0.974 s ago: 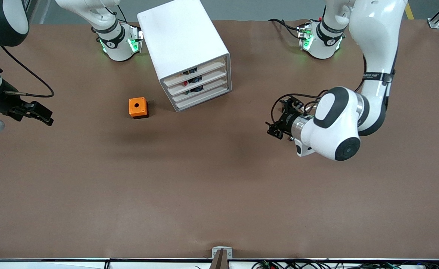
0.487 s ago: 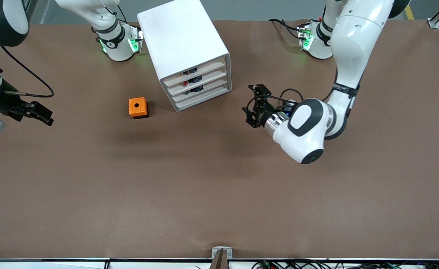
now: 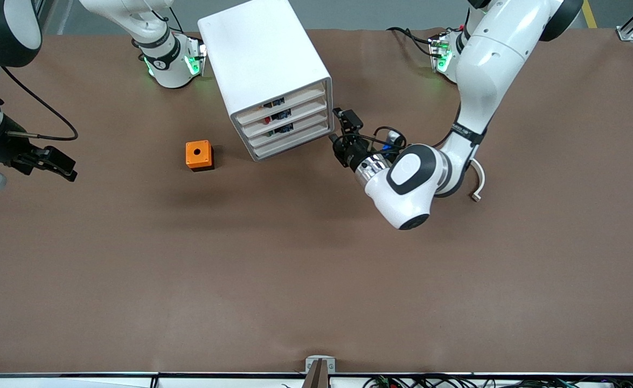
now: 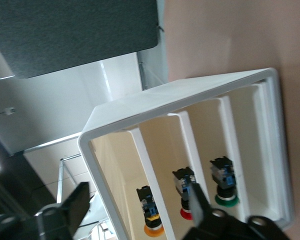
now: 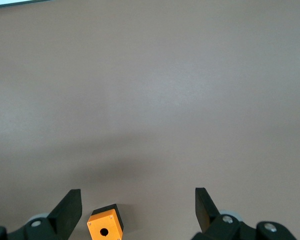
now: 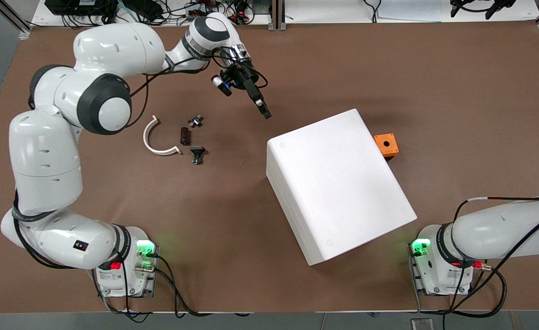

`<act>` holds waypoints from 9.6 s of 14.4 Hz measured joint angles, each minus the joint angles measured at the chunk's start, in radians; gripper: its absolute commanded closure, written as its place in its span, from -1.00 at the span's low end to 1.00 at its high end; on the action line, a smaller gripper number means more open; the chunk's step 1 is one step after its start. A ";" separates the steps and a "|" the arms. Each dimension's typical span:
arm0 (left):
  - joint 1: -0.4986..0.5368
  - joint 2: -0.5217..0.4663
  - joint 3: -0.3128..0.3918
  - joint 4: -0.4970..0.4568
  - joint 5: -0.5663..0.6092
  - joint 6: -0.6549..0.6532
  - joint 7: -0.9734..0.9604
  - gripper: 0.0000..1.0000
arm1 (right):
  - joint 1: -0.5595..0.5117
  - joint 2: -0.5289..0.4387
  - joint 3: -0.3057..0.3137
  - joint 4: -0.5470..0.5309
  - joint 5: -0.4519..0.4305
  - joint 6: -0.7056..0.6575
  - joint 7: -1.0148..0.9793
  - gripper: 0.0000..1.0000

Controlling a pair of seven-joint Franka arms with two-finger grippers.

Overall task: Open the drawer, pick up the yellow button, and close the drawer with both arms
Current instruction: 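Move the left gripper to the cabinet's middle drawer handle, then grip the drawer handle with the left gripper and pull it open, then reach the right gripper into the open drawer while the left gripper holds, then grasp the yellow push button in the drawer with the right gripper, then lift the button out with the right gripper while the left gripper pushes drawer, then push the drawer shut with the left gripper while the right gripper lowers button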

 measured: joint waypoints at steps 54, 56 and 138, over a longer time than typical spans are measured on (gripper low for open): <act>0.043 0.082 0.005 0.093 -0.067 0.022 0.163 -1.00 | 0.513 0.034 0.031 -0.002 0.065 0.006 1.311 -1.00; 0.055 0.082 0.018 0.135 -0.037 0.023 0.254 -1.00 | 0.571 0.060 0.031 -0.007 0.047 0.022 1.387 -1.00; -0.386 -0.097 -0.006 0.060 0.467 0.481 0.930 -1.00 | -0.262 0.588 0.013 -0.230 0.046 0.801 -0.534 -0.62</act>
